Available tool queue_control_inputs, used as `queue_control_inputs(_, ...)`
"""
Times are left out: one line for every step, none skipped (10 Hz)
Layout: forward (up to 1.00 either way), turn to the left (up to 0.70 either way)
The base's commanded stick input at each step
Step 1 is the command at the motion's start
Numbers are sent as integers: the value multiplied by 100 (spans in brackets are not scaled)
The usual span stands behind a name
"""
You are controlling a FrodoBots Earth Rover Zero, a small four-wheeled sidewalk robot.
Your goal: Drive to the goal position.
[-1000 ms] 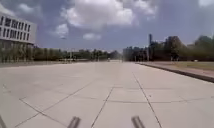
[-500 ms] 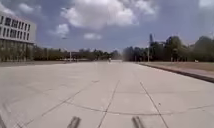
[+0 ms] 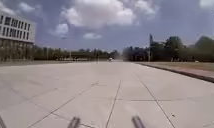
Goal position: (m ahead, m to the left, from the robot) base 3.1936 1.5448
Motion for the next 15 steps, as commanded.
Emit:
queue_control_inputs(70,0)
queue_control_inputs(70,0)
queue_control_inputs(70,0)
queue_control_inputs(70,0)
queue_control_inputs(70,0)
queue_control_inputs(70,0)
queue_control_inputs(70,0)
queue_control_inputs(70,0)
queue_control_inputs(70,0)
queue_control_inputs(70,0)
queue_control_inputs(70,0)
queue_control_inputs(70,0)
queue_control_inputs(70,0)
queue_control_inputs(70,0)
queue_control_inputs(70,0)
